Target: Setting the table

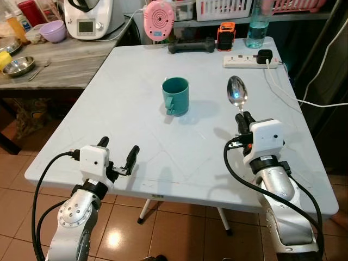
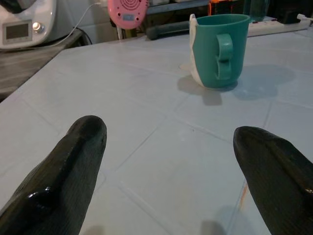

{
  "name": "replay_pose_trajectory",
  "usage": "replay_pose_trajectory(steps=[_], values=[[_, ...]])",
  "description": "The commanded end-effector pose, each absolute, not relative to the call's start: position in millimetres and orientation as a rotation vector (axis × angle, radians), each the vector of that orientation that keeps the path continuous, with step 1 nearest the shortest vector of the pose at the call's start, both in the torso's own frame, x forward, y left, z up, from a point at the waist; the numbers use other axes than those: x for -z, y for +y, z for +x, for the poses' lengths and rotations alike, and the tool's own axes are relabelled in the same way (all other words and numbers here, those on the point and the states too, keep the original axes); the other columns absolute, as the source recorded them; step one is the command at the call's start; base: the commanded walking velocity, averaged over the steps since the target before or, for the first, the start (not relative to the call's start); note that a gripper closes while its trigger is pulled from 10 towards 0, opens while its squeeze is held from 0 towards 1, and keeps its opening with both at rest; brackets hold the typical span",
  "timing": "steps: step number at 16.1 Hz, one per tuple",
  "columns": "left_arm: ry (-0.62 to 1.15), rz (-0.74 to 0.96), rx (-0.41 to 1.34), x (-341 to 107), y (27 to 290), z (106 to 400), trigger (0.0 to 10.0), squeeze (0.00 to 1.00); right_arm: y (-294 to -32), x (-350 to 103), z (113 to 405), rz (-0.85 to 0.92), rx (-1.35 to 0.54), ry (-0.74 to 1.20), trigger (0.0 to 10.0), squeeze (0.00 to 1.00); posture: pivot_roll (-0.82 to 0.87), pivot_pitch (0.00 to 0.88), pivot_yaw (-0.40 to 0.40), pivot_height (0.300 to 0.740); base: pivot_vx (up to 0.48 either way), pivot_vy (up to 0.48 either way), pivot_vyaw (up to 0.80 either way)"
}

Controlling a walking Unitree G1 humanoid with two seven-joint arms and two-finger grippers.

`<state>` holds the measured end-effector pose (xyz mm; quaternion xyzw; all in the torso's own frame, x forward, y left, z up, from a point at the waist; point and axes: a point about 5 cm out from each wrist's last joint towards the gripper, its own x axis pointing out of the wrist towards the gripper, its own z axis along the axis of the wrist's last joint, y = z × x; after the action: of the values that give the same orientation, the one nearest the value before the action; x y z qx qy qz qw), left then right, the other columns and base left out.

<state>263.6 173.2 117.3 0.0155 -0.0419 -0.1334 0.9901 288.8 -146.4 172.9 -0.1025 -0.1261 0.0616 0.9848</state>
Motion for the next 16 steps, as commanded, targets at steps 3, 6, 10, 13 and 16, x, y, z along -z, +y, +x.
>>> replay_pose_trajectory(steps=[3, 6, 10, 13, 16], values=[[-0.089, 0.037, 0.254, -120.7, 176.5, 262.9, 10.0, 0.0, -137.9, -176.8, 292.2, -0.201, -0.153, -0.274, 10.0, 0.0, -0.16, 0.102, 0.15, 0.74, 0.0, 0.0, 0.0], [-0.091, 0.035, 0.249, -122.3, 177.0, 264.9, 10.0, 0.0, -137.4, -178.2, 294.7, -0.202, -0.155, -0.278, 10.0, 0.0, -0.16, 0.101, 0.147, 0.74, 0.0, 0.277, 0.0], [-0.09, 0.037, 0.246, -122.7, 177.7, 265.9, 10.0, 0.0, -135.6, -177.7, 296.5, -0.198, -0.157, -0.28, 10.0, 0.0, -0.16, 0.097, 0.148, 0.74, 0.0, 0.313, 0.0], [-0.088, 0.04, 0.245, -122.4, 178.1, 266.0, 10.0, 0.0, -136.0, -177.9, 297.3, -0.195, -0.155, -0.282, 10.0, 0.0, -0.15, 0.099, 0.15, 0.74, 0.0, 0.334, 0.0], [-0.088, 0.044, 0.244, -123.0, 178.6, 265.8, 10.0, 0.0, -138.3, -177.7, 297.4, -0.196, -0.148, -0.281, 10.0, 0.0, -0.15, 0.1, 0.15, 0.74, 0.0, 0.337, 0.0]])
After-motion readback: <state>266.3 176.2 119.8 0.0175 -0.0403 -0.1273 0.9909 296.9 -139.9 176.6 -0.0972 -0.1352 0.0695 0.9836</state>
